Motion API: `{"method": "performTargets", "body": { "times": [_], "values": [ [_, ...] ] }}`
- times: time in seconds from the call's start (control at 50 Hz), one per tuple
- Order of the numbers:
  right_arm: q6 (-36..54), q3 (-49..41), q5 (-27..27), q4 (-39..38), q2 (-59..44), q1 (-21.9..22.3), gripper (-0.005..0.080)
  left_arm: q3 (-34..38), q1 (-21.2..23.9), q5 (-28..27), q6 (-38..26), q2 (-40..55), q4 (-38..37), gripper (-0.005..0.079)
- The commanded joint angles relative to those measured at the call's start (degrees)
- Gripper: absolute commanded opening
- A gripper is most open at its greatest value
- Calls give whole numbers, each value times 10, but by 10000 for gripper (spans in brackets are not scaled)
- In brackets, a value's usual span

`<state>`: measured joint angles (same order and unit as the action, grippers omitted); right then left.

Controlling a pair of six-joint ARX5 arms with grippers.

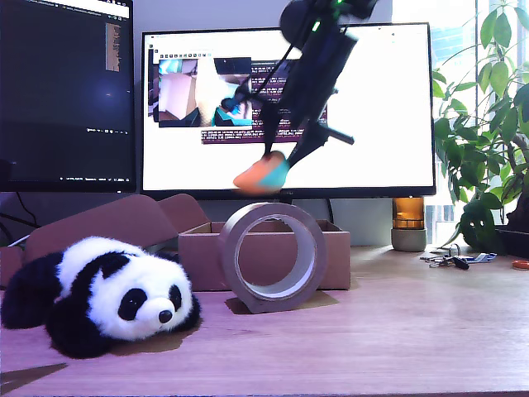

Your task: Pick up the fish toy and place it inside the cardboard box

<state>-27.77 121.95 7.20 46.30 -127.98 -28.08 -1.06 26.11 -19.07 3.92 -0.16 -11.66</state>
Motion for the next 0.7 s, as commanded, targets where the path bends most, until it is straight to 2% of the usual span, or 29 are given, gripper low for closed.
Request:
{"method": "performTargets", "body": {
  "times": [0.0, 0.36, 0.52, 0.68],
  "values": [
    [-9, 4, 4, -8, -29, -14, 68, 12, 0, 1, -4, -2, -6, -12],
    [-23, 4, 1, -17, -44, -19, 72, 12, 0, 1, -4, -2, -6, -12],
    [-22, 4, -3, -16, -44, -19, 127, 12, 0, 1, -4, -2, -6, -12],
    [-4, 4, -7, -24, -44, -19, 130, 12, 0, 1, -4, -2, -6, -12]
  ]
}}
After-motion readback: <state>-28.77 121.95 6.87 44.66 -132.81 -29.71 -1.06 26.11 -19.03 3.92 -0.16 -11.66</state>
